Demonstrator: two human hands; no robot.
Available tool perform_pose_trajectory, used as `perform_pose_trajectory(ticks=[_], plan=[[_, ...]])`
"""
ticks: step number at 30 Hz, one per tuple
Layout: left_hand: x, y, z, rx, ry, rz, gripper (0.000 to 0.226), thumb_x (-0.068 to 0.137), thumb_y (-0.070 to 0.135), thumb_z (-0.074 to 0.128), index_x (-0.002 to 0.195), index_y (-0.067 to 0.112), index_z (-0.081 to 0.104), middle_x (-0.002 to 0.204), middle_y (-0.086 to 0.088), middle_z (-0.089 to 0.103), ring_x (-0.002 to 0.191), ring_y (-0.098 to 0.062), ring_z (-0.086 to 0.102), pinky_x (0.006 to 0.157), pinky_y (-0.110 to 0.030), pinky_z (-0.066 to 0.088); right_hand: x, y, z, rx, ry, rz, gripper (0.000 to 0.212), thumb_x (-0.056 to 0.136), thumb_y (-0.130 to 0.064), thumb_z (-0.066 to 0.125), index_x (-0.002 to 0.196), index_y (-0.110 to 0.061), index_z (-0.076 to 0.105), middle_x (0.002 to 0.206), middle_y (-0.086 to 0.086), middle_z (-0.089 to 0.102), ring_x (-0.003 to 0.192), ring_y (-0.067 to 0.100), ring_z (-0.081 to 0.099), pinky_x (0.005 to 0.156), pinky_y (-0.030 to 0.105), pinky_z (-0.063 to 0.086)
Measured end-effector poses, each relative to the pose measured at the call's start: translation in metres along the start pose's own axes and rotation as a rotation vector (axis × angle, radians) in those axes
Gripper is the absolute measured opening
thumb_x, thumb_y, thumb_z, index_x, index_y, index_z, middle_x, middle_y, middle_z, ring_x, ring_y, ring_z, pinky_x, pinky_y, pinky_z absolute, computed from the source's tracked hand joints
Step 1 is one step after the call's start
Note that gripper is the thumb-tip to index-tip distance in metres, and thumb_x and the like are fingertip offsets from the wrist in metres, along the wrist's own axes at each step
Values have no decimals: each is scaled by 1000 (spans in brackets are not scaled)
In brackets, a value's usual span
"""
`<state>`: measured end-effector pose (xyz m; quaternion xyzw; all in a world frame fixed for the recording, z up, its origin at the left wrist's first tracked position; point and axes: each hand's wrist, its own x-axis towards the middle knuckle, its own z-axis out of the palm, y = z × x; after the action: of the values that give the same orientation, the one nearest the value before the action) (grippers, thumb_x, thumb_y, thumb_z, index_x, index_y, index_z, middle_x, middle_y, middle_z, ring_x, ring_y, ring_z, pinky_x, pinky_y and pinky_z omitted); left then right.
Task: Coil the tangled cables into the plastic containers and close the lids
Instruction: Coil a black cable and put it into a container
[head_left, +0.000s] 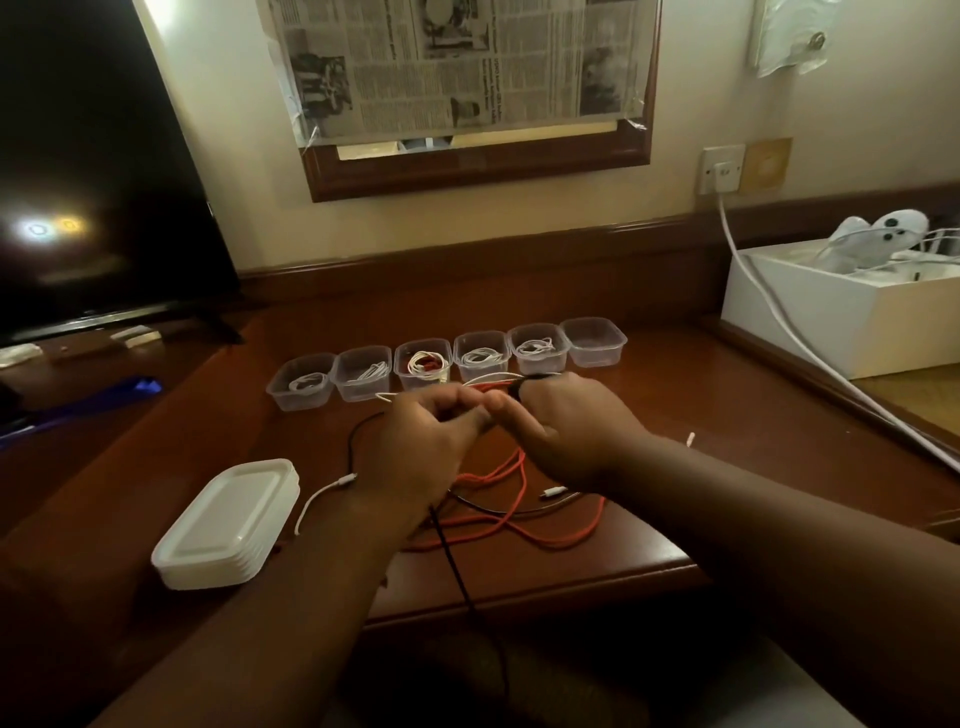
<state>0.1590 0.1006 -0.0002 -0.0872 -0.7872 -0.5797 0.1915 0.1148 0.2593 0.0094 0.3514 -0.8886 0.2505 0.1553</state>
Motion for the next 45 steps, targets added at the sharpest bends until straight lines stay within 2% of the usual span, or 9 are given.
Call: perform_pose_trajectory(ticks=[8, 11, 13, 17, 21, 27, 35, 41, 45], plan=[[-5, -12, 17, -522, 3, -359, 22, 88, 27, 65, 69, 24, 75, 55, 0, 37, 44, -8, 27, 44, -22, 18, 4, -18, -23, 2012, -145, 250, 86, 86, -82, 18, 86, -7, 59, 65, 1, 42, 56, 16, 41, 57, 29, 36], [-12, -12, 25, -275, -46, -262, 22, 94, 26, 61, 84, 31, 79, 55, 3, 44, 45, -8, 34, 47, -22, 26, 12, -12, -19, 1806, 71, 198, 84, 89, -74, 24, 120, -3, 57, 84, 5, 56, 77, 18, 55, 76, 30, 46], [-13, -9, 23, -117, -60, -172, 26, 96, 24, 60, 82, 36, 78, 54, 12, 56, 48, -3, 47, 51, -24, 34, 11, -8, -13, 1153, 143, 196, 67, 97, -62, 27, 129, -8, 51, 97, 2, 58, 91, 17, 56, 83, 31, 48], [-5, -2, 7, 114, -80, 6, 17, 92, 17, 66, 83, 29, 74, 81, -2, 74, 76, -16, 69, 67, -34, 54, 1, -11, 0, 72, -79, 72, 68, 87, -69, 13, 91, -18, 58, 86, -1, 60, 79, 16, 57, 74, 35, 46], [-1, -4, -2, -42, -27, -5, 24, 74, 35, 72, 82, 11, 71, 64, 0, 64, 51, -8, 56, 50, -21, 45, -1, -14, 0, 819, -281, 389, 83, 89, -76, 8, 65, -12, 55, 46, -4, 43, 42, 14, 38, 48, 26, 34], [-5, -17, 20, -451, 116, -274, 9, 92, 20, 63, 90, 17, 71, 48, 3, 40, 37, -6, 29, 39, -19, 24, 1, -24, -10, 1955, -190, 458, 79, 90, -78, 22, 77, -8, 56, 59, 0, 35, 51, 16, 37, 53, 29, 34], [-14, -10, 20, -247, -15, -143, 34, 101, 15, 49, 85, 26, 77, 61, -5, 48, 49, -9, 36, 46, -18, 29, 2, -25, -11, 1745, -80, 351, 37, 93, -47, 46, 74, -16, 48, 57, -2, 30, 49, 12, 30, 51, 26, 31], [-21, -16, 20, -338, -72, -225, 61, 89, 64, 40, 86, 10, 67, 58, -4, 51, 44, -10, 39, 47, -27, 28, -2, -22, -4, 1729, -176, 304, 40, 92, -36, 50, 57, -20, 38, 48, -3, 24, 40, 11, 27, 39, 24, 30], [-18, -17, 27, -214, 2, -200, 48, 94, 53, 38, 78, 15, 65, 48, 6, 44, 40, -5, 32, 43, -21, 26, 3, -10, 6, 1767, -183, 339, 45, 97, -33, 45, 54, -20, 38, 48, -2, 30, 44, 14, 39, 46, 26, 38]])
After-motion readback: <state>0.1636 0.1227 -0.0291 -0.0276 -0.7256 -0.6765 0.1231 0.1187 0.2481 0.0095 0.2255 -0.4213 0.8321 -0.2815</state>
